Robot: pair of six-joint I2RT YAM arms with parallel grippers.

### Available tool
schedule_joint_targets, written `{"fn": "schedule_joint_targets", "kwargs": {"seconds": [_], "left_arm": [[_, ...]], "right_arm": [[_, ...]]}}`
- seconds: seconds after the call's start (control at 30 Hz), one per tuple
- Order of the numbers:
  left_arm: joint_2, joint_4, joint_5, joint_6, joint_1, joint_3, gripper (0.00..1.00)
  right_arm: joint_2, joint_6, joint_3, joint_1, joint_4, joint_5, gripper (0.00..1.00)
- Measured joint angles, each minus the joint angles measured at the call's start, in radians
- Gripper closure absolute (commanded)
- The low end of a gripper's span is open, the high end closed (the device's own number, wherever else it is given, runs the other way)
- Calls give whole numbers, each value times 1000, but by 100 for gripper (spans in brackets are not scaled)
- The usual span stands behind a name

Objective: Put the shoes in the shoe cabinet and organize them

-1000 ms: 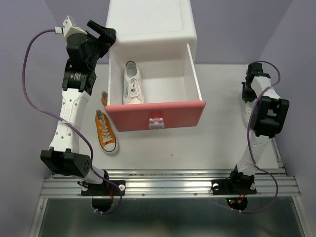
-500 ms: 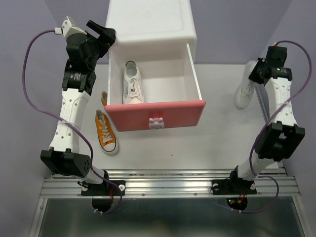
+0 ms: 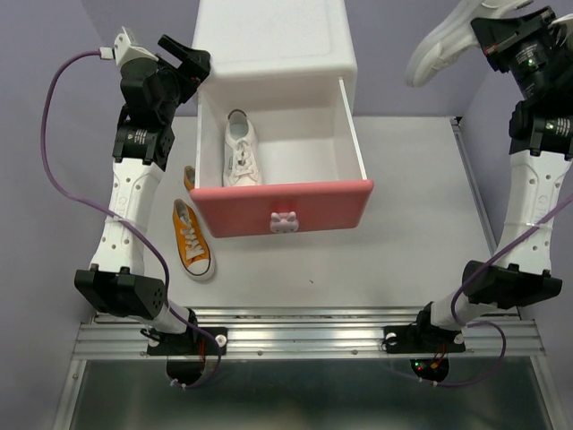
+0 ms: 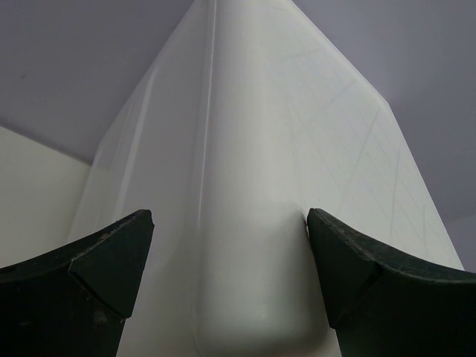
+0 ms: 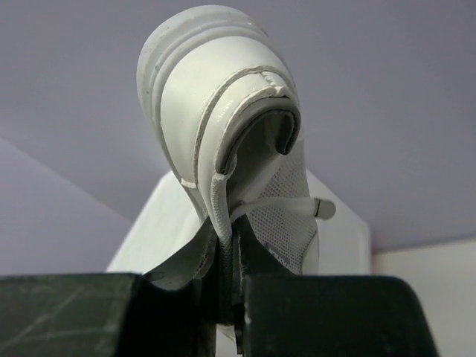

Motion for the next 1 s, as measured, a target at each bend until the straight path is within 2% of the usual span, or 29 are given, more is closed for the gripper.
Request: {"fn": "schedule_joint_targets", "kwargs": {"seconds": [0.17, 0.27, 0.5, 0.57, 0.8, 1.0], "left_arm": [[3, -6, 6, 12, 0, 13, 6], [5, -11, 11, 13, 0, 18, 6], [9, -29, 13, 17, -5, 33, 6], [9, -30, 13, 18, -7, 34, 6], [9, -36, 12, 18, -16, 38, 6], [7, -38, 3, 16, -26, 39, 6]], "right_arm": [[150, 169, 272, 50, 98, -76, 99], [211, 217, 376, 143, 157, -67, 99], [254, 207, 389, 471, 198, -83, 99], [266, 198, 389, 528, 198, -95, 99], [280, 128, 400, 629, 184, -106, 99], [280, 10, 414, 712, 87, -139, 99]]}}
